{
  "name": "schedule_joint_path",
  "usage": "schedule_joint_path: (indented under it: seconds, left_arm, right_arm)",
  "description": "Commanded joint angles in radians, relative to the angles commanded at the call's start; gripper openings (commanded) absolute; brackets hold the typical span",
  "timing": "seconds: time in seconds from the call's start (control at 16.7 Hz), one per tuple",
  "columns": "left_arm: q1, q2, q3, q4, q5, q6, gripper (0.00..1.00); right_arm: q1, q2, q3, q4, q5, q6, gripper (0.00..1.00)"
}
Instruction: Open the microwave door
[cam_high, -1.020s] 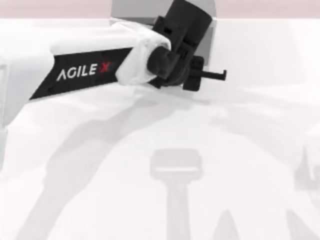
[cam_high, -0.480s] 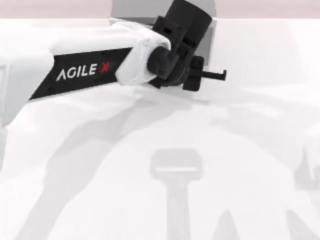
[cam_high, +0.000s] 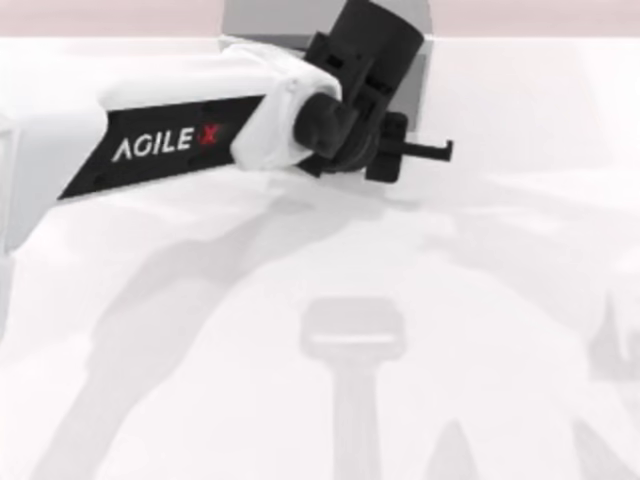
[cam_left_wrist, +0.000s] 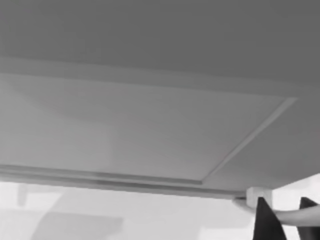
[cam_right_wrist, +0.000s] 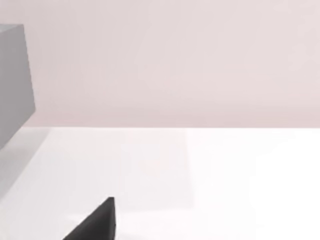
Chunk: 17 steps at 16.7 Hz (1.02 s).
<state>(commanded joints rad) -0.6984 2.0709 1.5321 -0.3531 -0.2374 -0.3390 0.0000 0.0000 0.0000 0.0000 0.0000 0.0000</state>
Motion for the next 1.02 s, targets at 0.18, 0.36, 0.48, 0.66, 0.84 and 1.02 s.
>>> schedule_joint_path:
  seconds: [0.18, 0.36, 0.48, 0.66, 0.84, 1.02]
  left_arm:
    - [0.009, -0.019, -0.023, 0.015, 0.011, 0.022, 0.0]
    - [0.015, -0.027, -0.042, 0.022, 0.018, 0.037, 0.0]
    - [0.015, -0.027, -0.042, 0.022, 0.018, 0.037, 0.0]
    - [0.015, -0.027, -0.042, 0.022, 0.018, 0.037, 0.0]
    - [0.015, -0.027, -0.042, 0.022, 0.018, 0.037, 0.0]
    - [0.015, -0.027, -0.042, 0.022, 0.018, 0.037, 0.0]
  right_arm:
    - [0.0, 0.0, 0.0, 0.0, 0.0, 0.0, 1.0]
    - [0.0, 0.0, 0.0, 0.0, 0.0, 0.0, 1.0]
    - [0.0, 0.0, 0.0, 0.0, 0.0, 0.0, 1.0]
    - [0.0, 0.0, 0.0, 0.0, 0.0, 0.0, 1.0]
    - [0.0, 0.0, 0.0, 0.0, 0.0, 0.0, 1.0]
    - [0.0, 0.0, 0.0, 0.0, 0.0, 0.0, 1.0]
